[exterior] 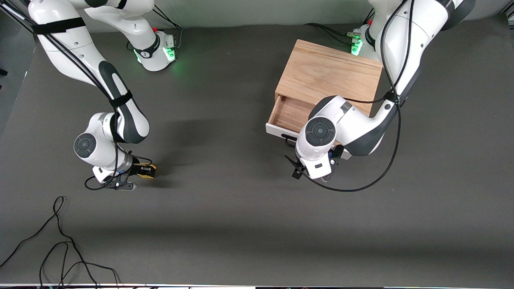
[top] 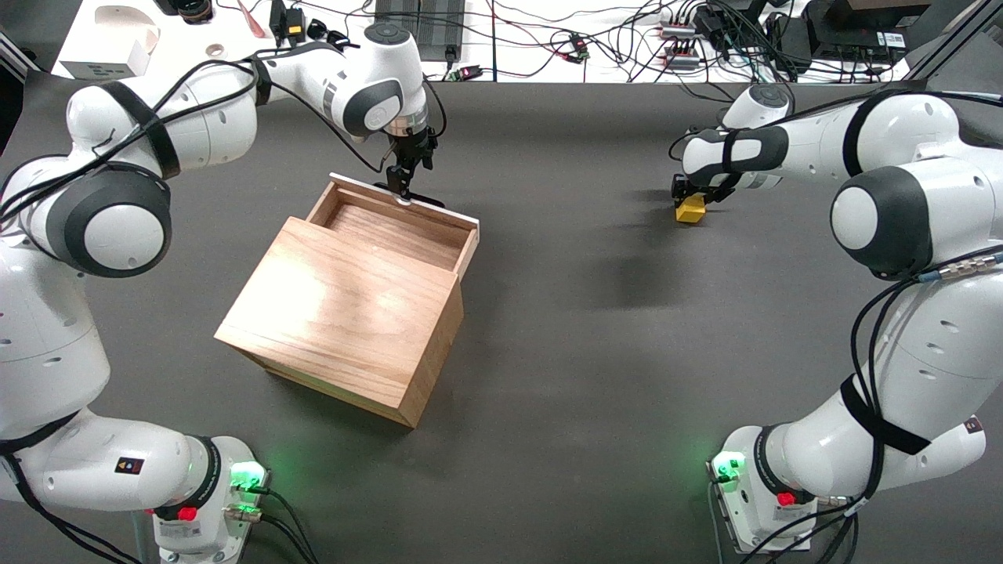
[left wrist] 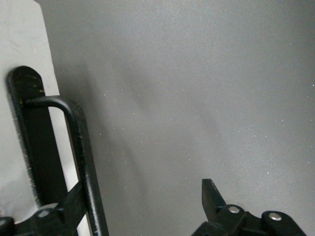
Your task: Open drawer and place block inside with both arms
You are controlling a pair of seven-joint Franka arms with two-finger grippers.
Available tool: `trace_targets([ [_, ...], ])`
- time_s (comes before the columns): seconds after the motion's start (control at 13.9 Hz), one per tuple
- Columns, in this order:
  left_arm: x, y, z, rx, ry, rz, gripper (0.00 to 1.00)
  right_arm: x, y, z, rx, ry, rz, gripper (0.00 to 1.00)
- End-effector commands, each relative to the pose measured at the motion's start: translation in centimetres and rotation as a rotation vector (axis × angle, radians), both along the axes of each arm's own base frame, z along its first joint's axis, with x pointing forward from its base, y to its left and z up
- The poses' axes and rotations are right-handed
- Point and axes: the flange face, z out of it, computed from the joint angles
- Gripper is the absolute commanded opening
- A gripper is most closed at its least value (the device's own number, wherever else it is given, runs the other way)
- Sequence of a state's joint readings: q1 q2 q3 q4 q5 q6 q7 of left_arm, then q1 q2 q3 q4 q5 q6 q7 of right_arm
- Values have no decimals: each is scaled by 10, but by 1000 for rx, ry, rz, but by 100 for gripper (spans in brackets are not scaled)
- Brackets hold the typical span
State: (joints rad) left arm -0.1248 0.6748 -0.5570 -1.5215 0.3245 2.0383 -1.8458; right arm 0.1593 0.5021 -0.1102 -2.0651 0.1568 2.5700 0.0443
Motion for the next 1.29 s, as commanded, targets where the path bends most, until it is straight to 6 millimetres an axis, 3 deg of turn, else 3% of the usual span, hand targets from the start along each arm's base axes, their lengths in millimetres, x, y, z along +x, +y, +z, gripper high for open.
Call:
trace_targets([
  [0.0,15,-9,5,-26,-87,10,100,10,6,19,15,-32,-20,18],
  [0.43,20,-11,13,-36,-122,5,100,41,19,87,52,51,-19,18],
  [0.72,20,-9,42,-7,-119,8,100,53,32,114,59,77,-43,18],
  [0.79,19,-8,56,9,-109,6,100,53,48,118,58,81,-29,18],
  [1.0,11,1,121,47,-103,-12,100,56,58,125,50,76,-54,18],
  [1.08,10,13,140,57,-96,-46,100,56,60,127,51,76,-50,18],
  [1.22,8,59,189,31,-49,-150,100,57,66,132,52,83,-42,18],
])
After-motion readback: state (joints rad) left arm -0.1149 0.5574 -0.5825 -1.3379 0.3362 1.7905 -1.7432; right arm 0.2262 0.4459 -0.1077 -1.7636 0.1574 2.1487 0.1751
